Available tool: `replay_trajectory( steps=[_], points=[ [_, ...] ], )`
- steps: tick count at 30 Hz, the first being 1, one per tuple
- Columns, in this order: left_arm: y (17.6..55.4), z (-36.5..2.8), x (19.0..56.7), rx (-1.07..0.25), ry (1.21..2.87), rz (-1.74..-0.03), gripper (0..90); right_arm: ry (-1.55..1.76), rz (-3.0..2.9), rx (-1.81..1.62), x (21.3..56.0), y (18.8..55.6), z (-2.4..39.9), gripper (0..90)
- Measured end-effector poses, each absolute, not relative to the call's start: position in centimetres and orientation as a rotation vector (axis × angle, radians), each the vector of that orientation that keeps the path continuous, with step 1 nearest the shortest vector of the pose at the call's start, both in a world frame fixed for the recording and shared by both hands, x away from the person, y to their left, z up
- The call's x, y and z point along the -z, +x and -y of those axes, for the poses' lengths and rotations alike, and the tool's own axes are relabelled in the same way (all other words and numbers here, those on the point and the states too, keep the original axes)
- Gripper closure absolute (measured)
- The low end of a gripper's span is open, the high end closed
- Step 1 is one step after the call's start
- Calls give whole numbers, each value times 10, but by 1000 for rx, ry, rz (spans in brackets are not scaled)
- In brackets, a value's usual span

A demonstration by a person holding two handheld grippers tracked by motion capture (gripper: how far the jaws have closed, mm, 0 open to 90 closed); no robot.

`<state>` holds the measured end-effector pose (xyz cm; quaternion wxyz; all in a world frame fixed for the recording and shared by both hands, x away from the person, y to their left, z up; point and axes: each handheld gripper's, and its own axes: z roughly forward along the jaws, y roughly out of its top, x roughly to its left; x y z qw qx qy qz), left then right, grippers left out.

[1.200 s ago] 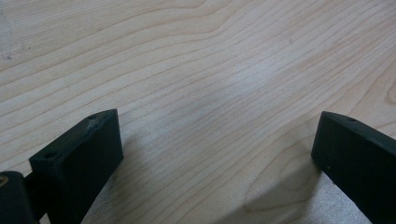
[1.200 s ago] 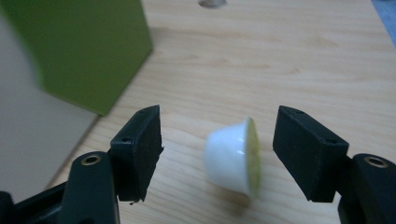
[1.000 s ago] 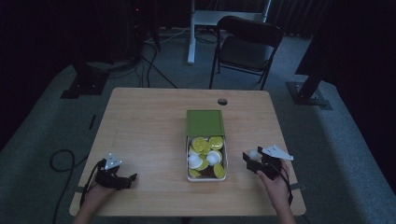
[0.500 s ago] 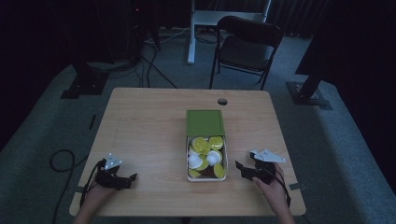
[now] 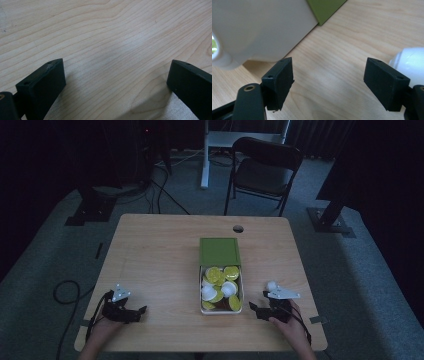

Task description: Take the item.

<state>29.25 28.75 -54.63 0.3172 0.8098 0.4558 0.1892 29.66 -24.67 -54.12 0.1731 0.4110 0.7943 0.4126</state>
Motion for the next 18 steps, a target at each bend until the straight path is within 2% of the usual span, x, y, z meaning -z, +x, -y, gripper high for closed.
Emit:
replay_trajectory(
  steps=[11, 15, 18],
  points=[
    [293, -288, 546, -498, 2131, -1200, 19, 1135, -2348, -1060, 550, 297, 242, 219],
    [292, -288, 546, -499, 2131, -1199, 19, 1127, -2355, -1053, 550, 297, 241, 196],
    [292, -288, 546, -499, 2132, -1199, 19, 1115, -2364, -1027, 550, 296, 238, 139]
  ],
)
